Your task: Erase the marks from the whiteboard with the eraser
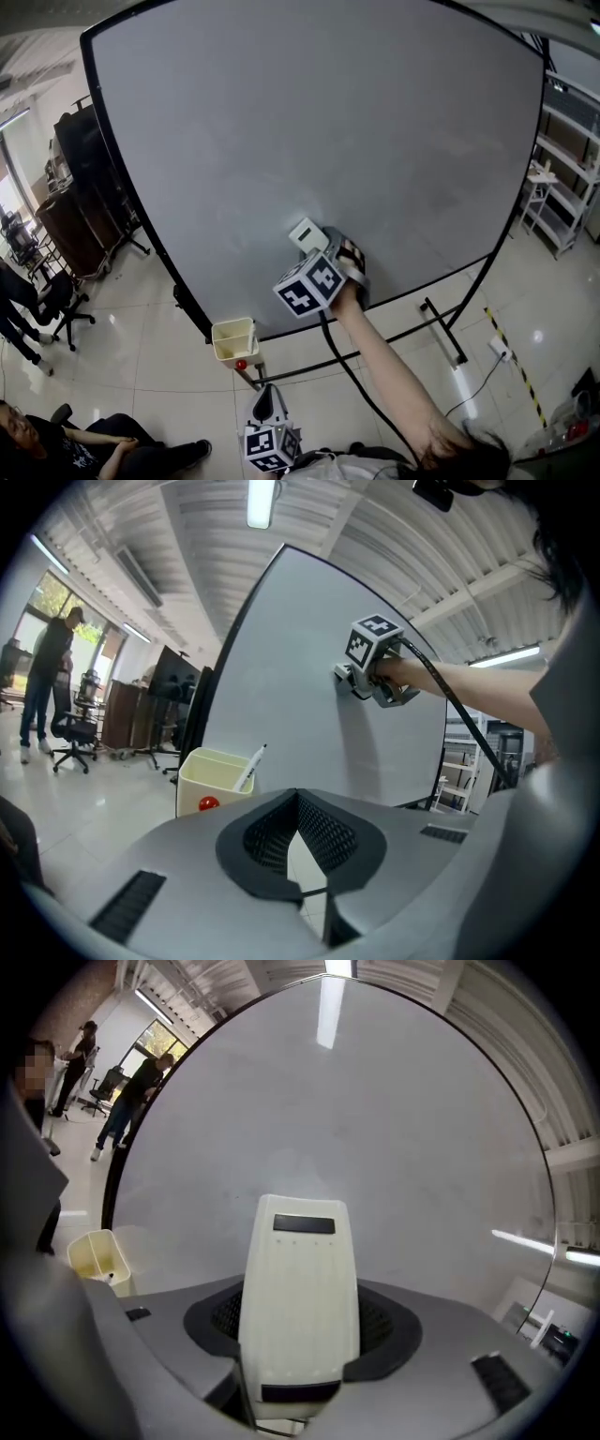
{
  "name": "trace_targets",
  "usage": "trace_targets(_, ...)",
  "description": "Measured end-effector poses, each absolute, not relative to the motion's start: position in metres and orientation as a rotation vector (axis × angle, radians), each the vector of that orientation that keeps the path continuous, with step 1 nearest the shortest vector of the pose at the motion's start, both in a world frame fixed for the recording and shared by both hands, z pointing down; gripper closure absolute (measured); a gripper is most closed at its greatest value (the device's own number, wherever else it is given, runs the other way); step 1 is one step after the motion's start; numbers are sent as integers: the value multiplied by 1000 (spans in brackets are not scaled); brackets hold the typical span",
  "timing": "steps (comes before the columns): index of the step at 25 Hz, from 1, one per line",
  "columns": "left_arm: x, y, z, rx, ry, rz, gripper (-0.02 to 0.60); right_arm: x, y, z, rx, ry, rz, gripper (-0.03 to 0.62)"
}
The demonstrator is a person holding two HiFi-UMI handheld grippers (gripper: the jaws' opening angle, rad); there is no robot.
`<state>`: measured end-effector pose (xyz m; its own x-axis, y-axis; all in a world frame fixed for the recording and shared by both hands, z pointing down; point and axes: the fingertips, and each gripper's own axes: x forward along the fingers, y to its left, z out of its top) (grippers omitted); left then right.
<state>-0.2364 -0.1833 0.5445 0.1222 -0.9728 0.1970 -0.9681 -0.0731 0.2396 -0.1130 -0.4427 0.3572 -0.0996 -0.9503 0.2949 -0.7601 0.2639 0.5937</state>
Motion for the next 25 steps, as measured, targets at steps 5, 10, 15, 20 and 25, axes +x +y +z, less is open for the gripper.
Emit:
trace_targets(5,-226,-187,556,2117,-1867,15,594,-32,-463,321,1674,-1933,-275,327)
trace_targets(10,-213,-191,552,2117,-1896,28,594,74,-482,302,1767,-1982,-108,327)
trace_targets(15,-182,-199,547,2085,-1956,22,594,233,-506,281,1970,-1819,-61,329)
trace_targets(20,-124,-210,551,2053,-1955,8,594,178,-499,292,1699,-2197,58,329)
trace_targets(25,-50,-219,543,2100,-1941,-35,594,84,-483,297,1520,-2043,-384,329)
